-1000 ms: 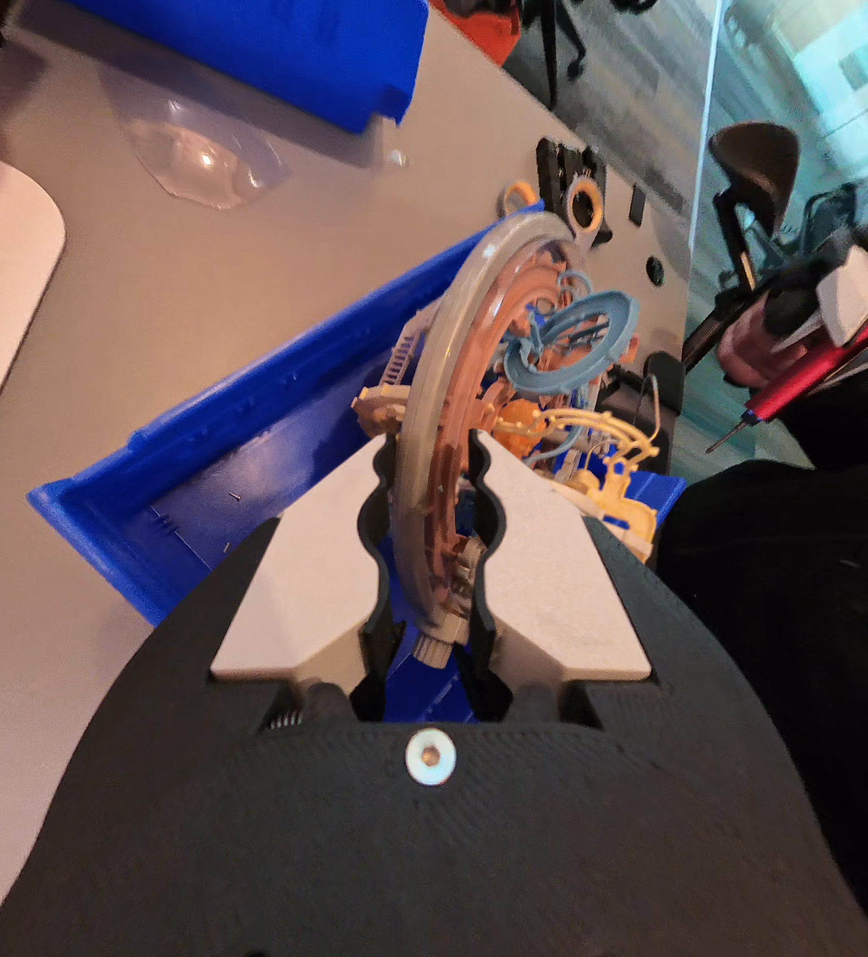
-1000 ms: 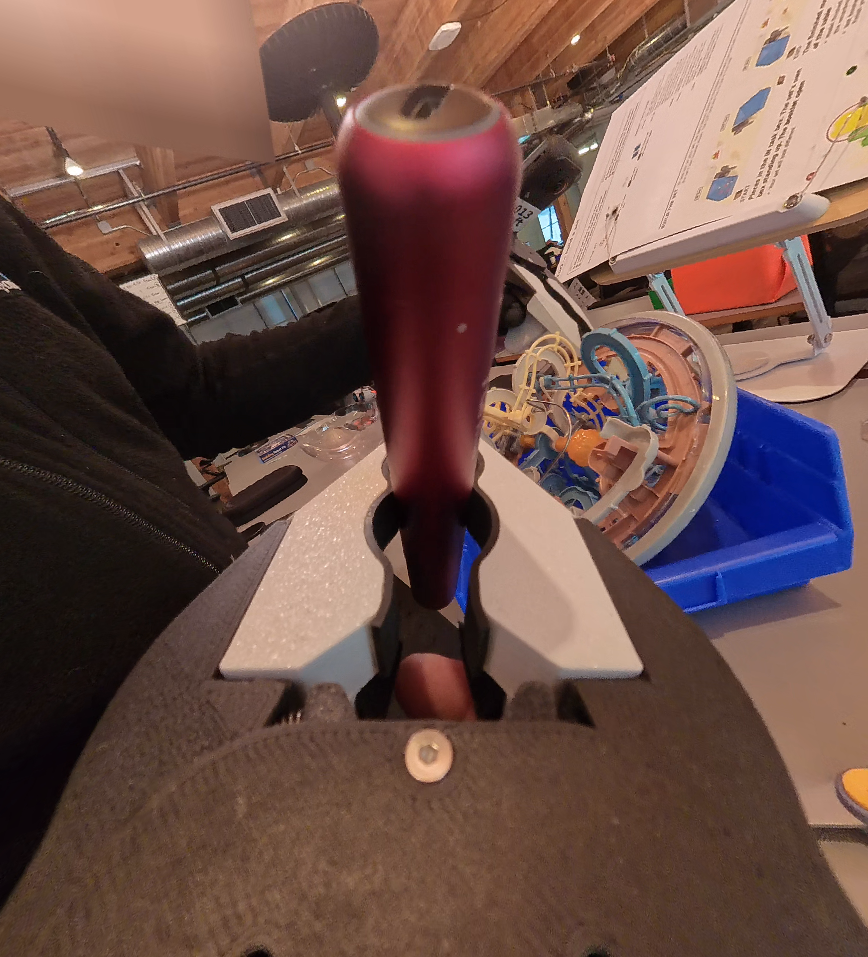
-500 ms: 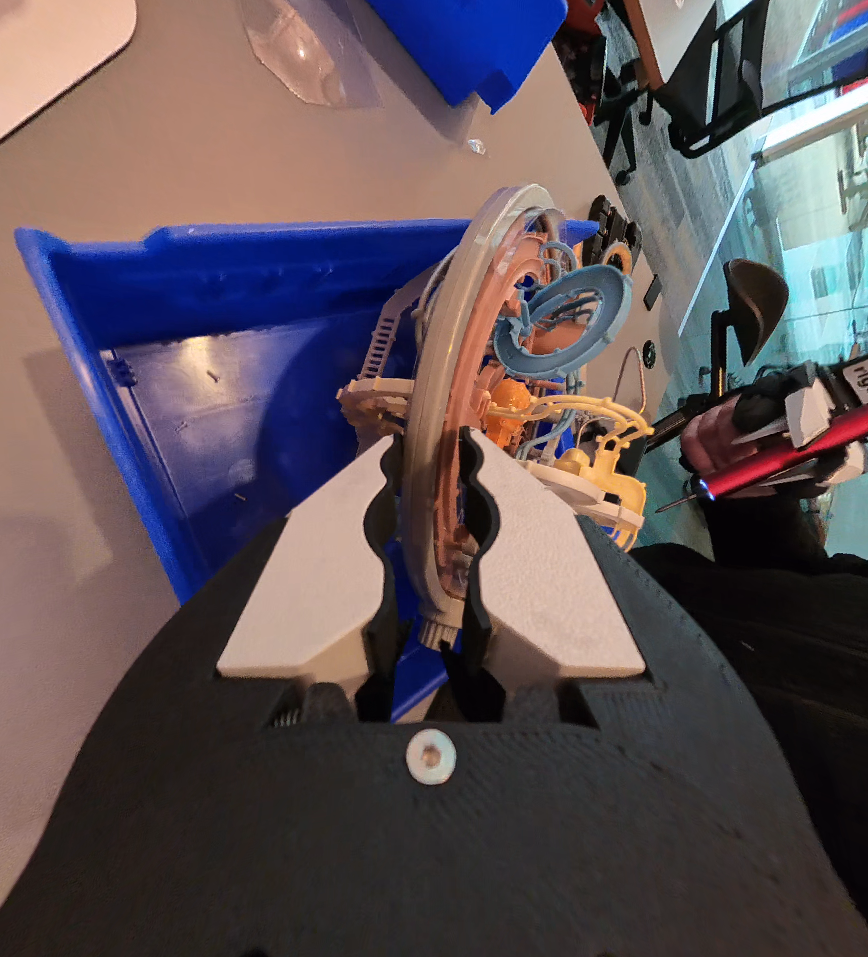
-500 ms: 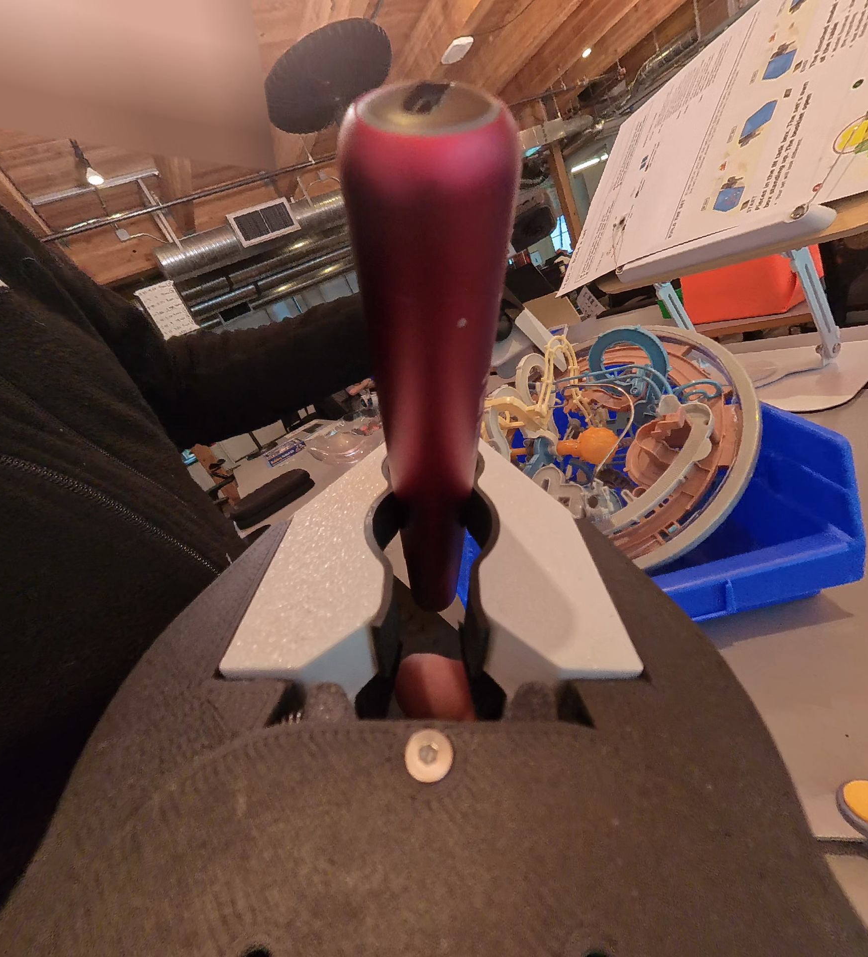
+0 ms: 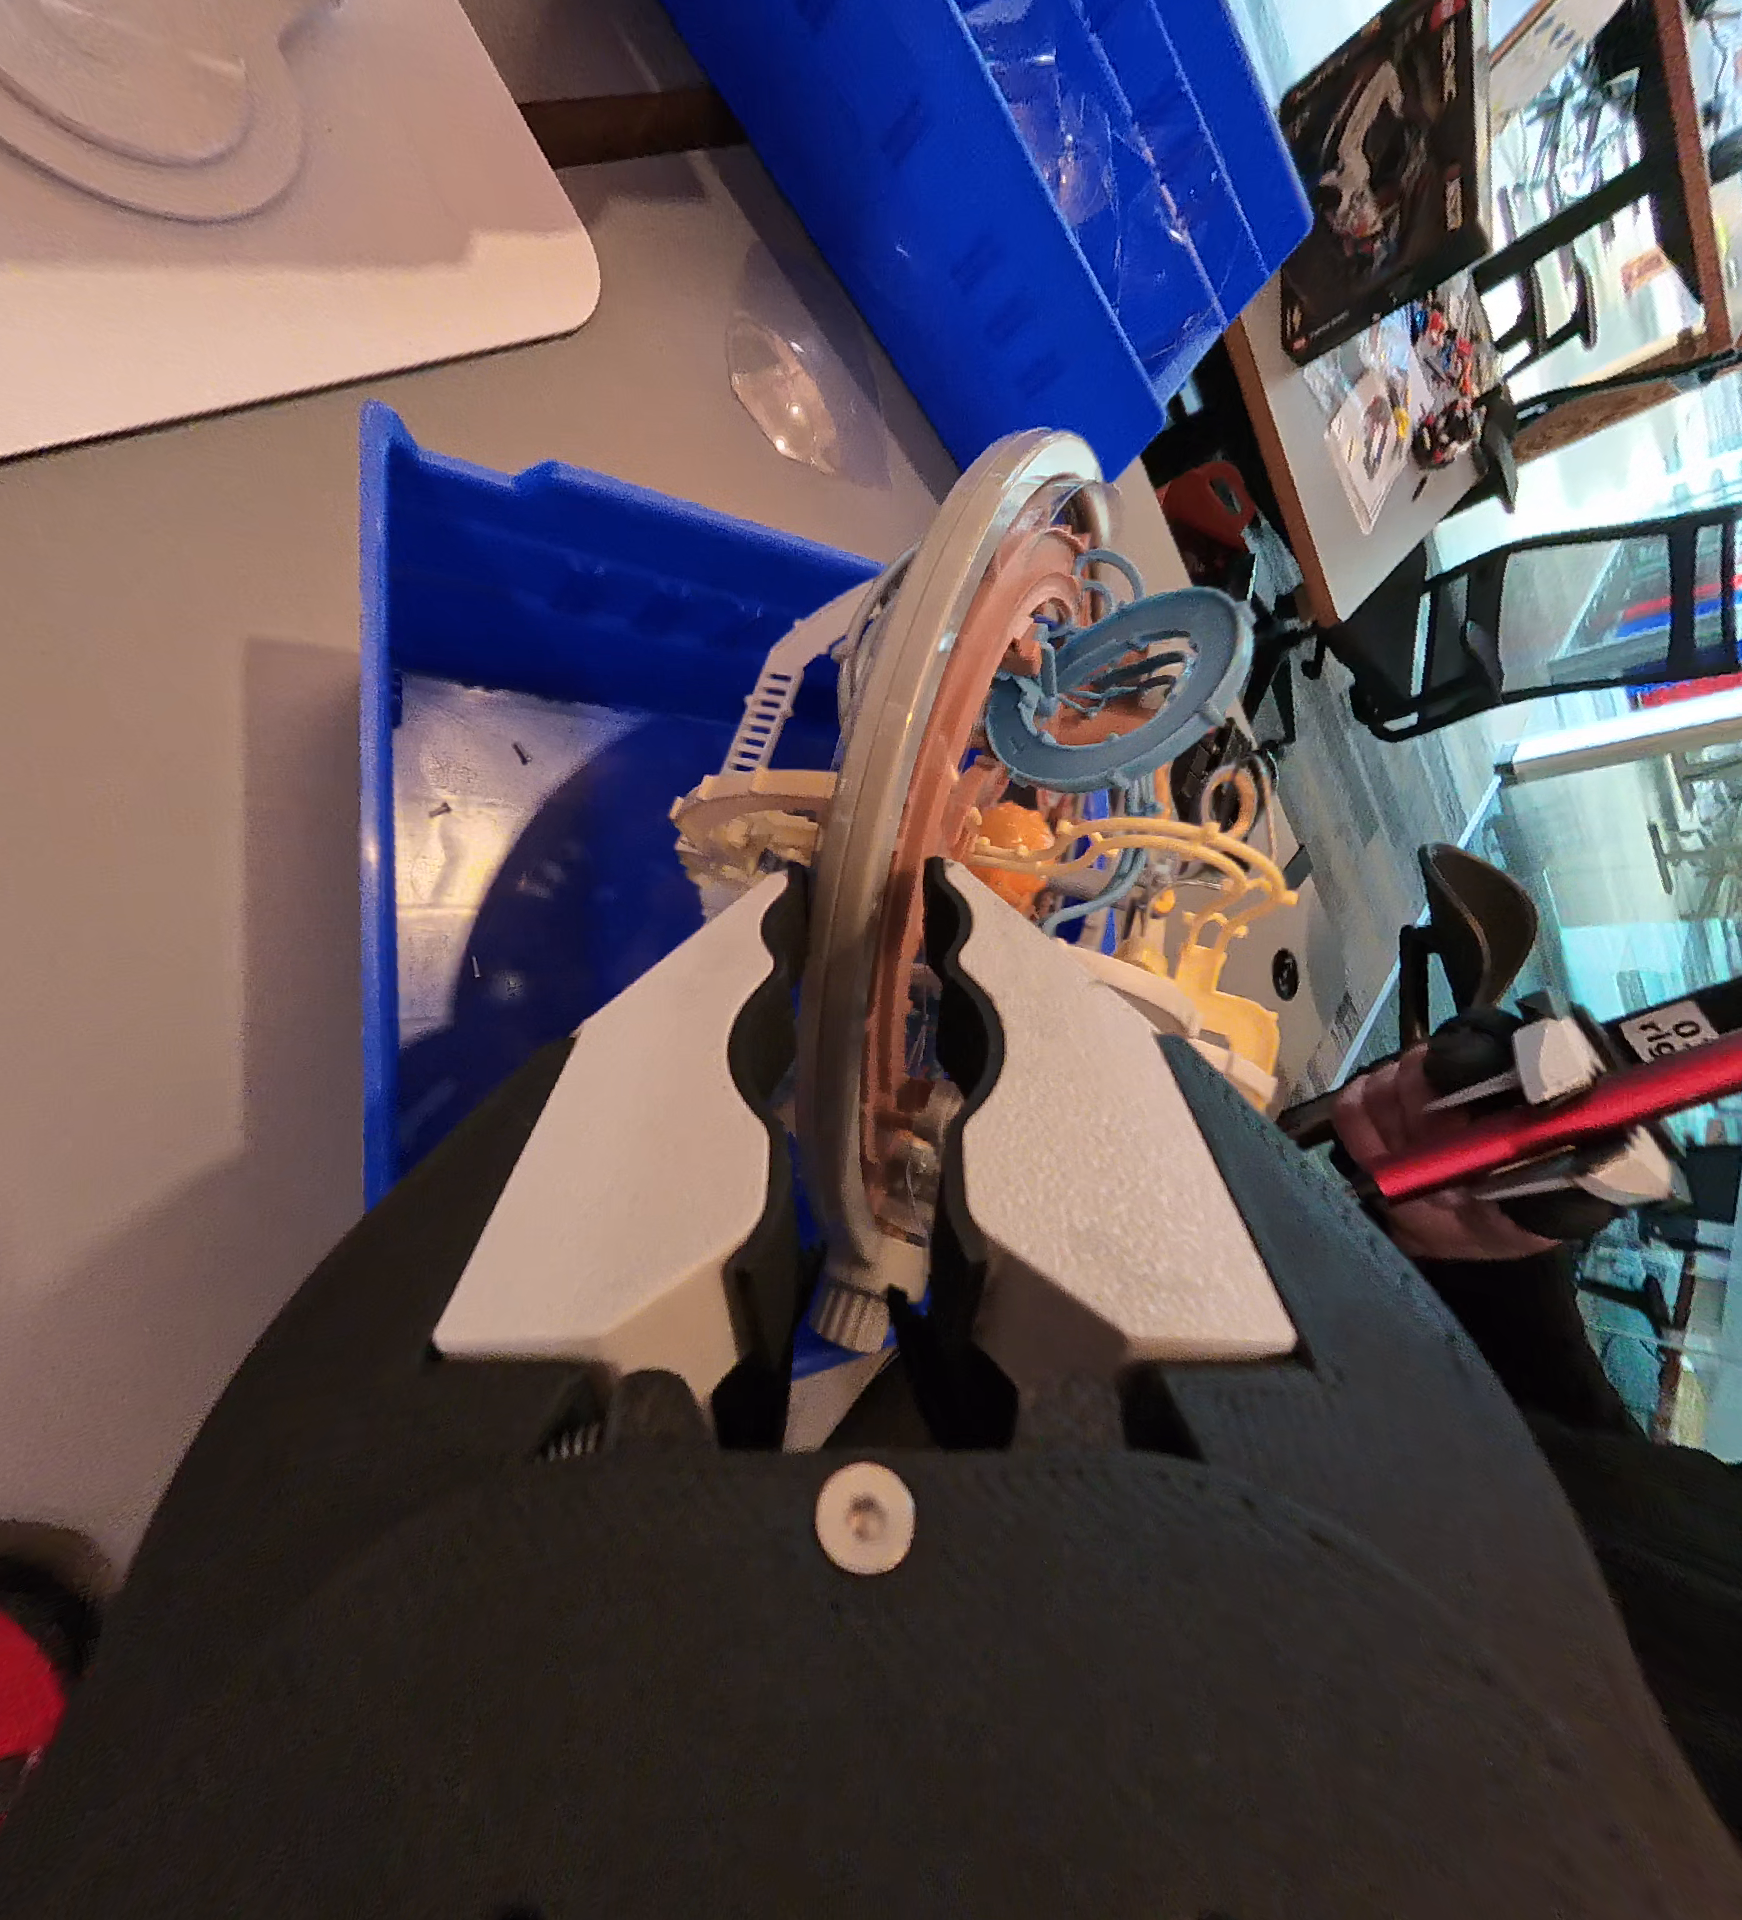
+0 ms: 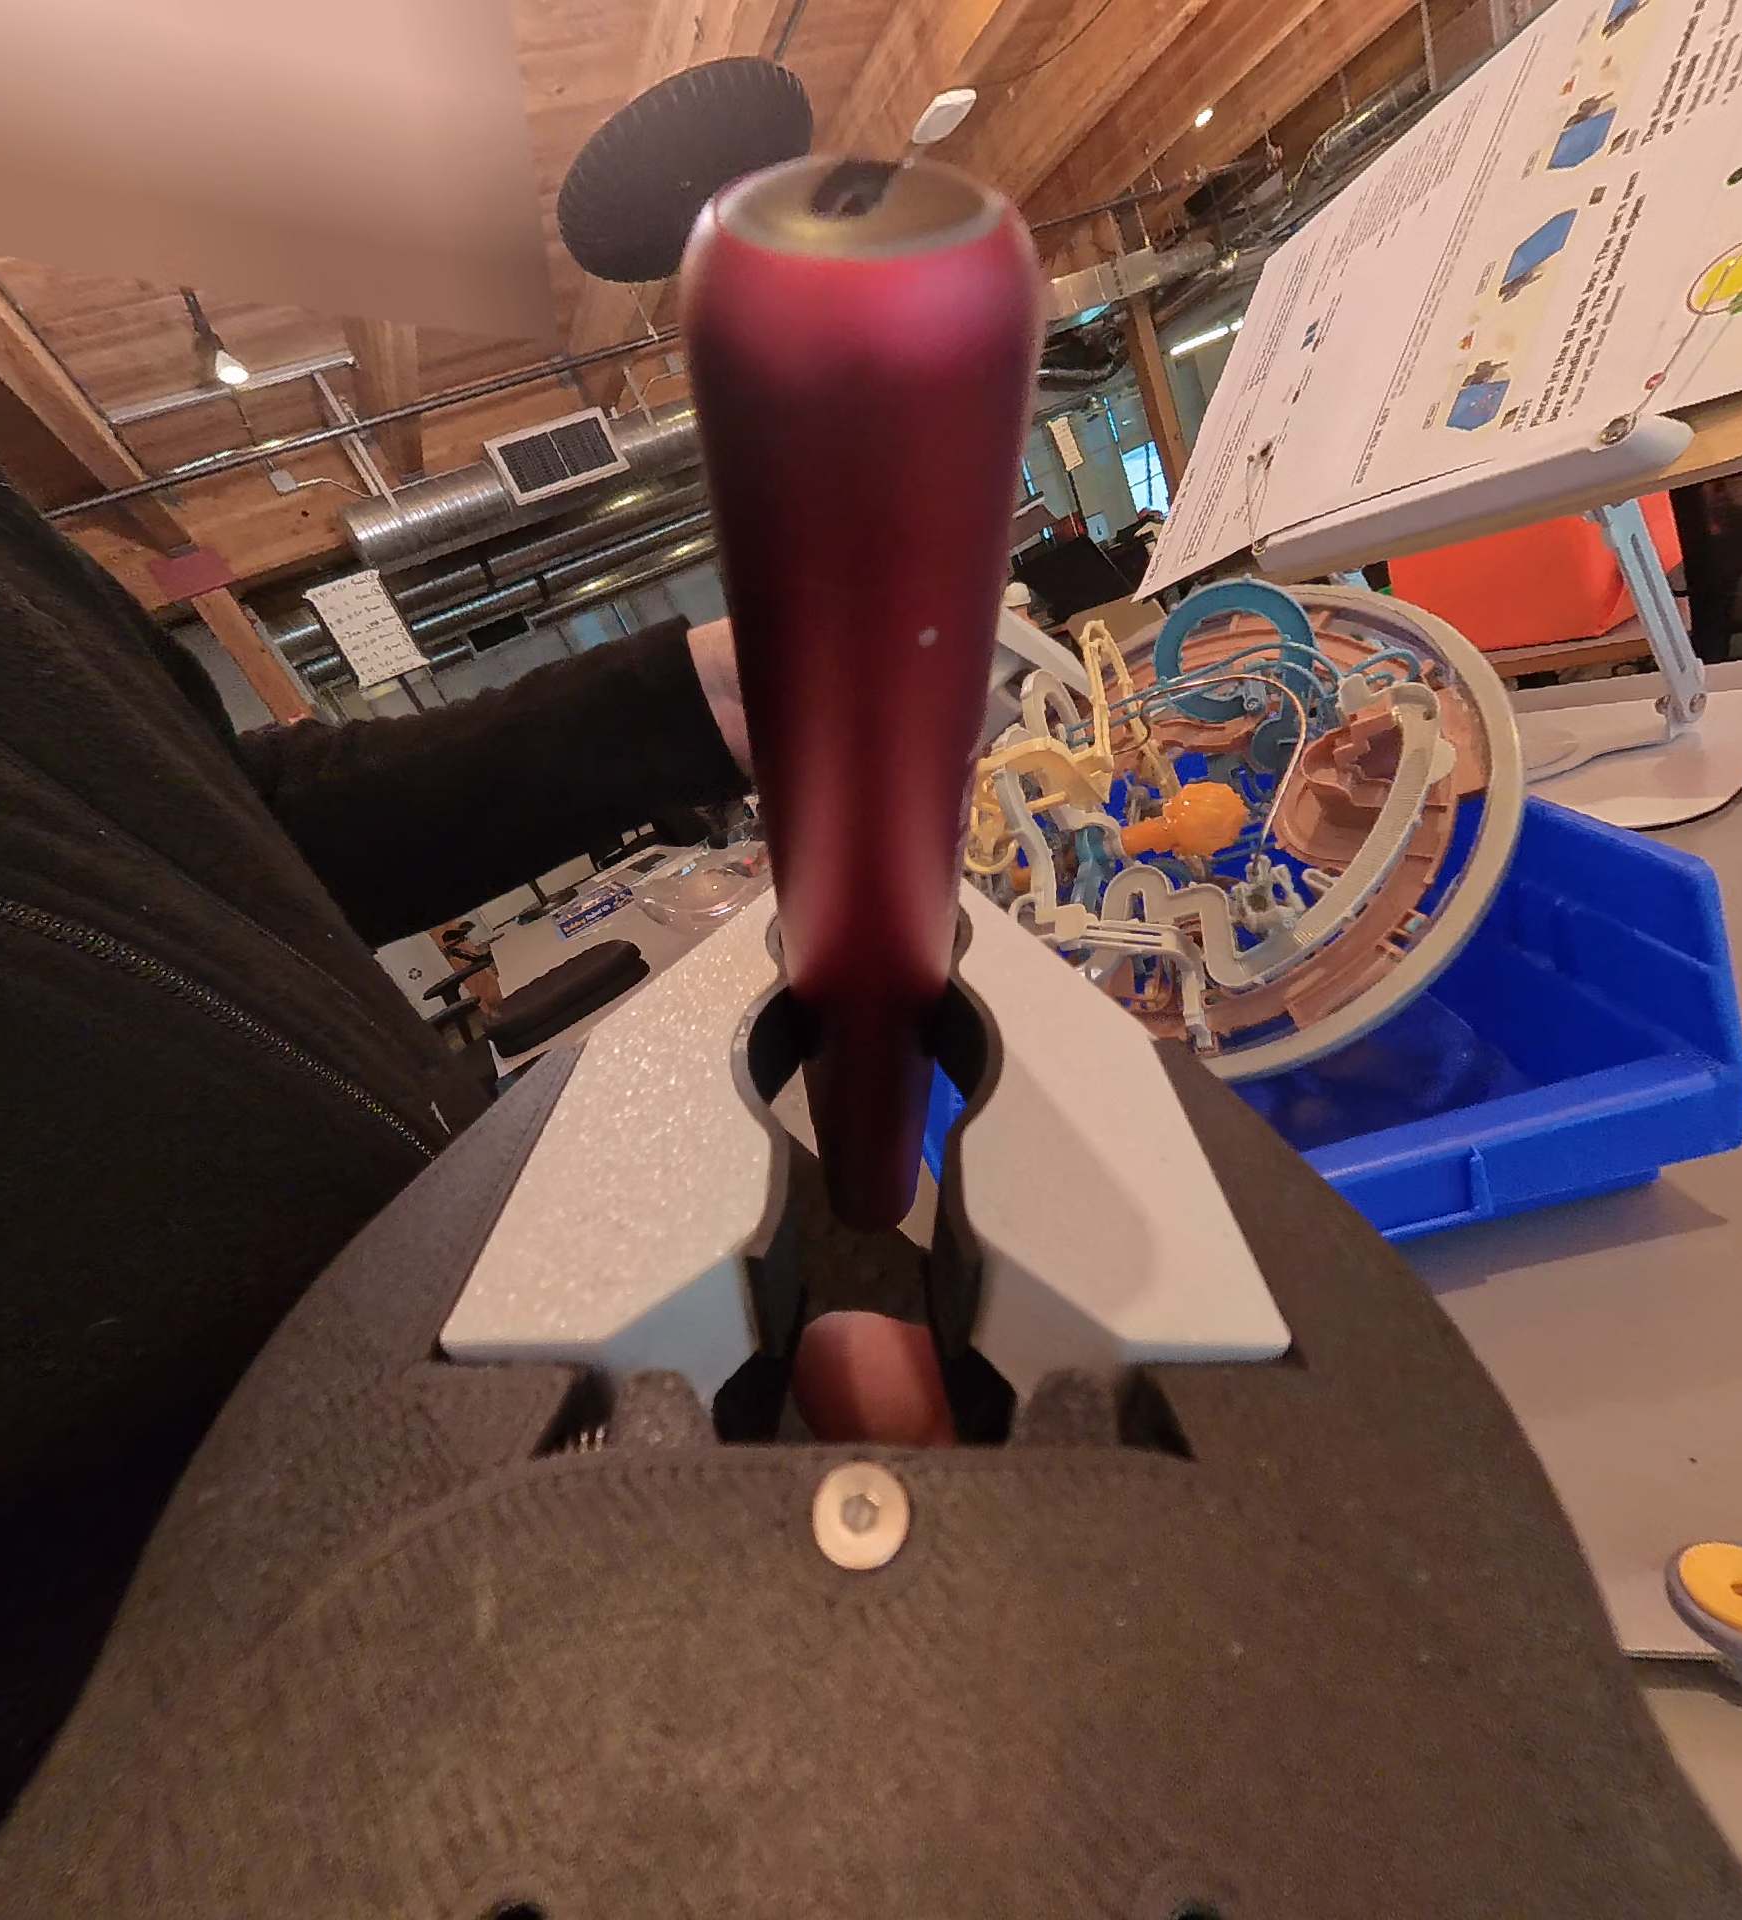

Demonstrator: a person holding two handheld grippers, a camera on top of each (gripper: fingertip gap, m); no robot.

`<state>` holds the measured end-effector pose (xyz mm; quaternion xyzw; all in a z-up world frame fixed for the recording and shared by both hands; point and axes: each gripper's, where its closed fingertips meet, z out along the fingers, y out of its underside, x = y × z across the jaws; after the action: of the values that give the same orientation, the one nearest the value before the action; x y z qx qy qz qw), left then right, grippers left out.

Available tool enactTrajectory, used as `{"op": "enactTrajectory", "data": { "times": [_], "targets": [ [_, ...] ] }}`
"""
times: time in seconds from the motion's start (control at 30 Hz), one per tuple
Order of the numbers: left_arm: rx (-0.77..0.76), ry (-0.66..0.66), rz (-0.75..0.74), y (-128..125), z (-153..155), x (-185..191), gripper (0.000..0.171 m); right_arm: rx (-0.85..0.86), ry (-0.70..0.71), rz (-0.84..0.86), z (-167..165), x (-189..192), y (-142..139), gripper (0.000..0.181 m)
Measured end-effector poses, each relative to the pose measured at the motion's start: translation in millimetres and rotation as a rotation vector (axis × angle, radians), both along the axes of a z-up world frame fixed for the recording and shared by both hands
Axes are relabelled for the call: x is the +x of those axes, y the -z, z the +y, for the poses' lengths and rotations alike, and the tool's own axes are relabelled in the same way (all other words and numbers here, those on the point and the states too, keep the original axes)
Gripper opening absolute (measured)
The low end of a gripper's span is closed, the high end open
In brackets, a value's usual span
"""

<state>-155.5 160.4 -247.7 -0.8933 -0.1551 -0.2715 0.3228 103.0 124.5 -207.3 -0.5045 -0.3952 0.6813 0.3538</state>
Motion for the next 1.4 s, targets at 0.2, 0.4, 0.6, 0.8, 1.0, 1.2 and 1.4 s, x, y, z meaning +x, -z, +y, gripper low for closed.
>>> {"op": "enactTrajectory", "data": {
  "times": [0.2,0.4,0.6,0.8,1.0,1.2,1.4],
  "targets": [
    [0.049,-0.117,-0.017,12,-3,20,0.022,0.010,-0.009,-0.005,0,-1,0,0.019],
    [0.079,-0.156,-0.072,17,-12,45,0.031,0.017,-0.007,-0.012,2,-2,0,0.019],
    [0.112,-0.082,-0.105,14,-21,57,0.050,0.025,-0.004,-0.018,3,-5,0,0.019],
    [0.219,-0.053,-0.063,0,-30,51,0.058,0.066,0.020,-0.025,2,-13,-5,0.019],
    [0.349,0.085,0.212,-22,-53,65,0.060,0.142,0.050,-0.028,-4,-27,-17,0.019],
    [0.450,0.344,0.373,-28,-67,119,0.059,0.157,0.044,-0.019,-15,-46,-26,0.019],
    [0.483,0.464,0.327,-23,-77,142,0.056,0.173,0.049,-0.017,-24,-64,-32,0.019]
  ]
}}
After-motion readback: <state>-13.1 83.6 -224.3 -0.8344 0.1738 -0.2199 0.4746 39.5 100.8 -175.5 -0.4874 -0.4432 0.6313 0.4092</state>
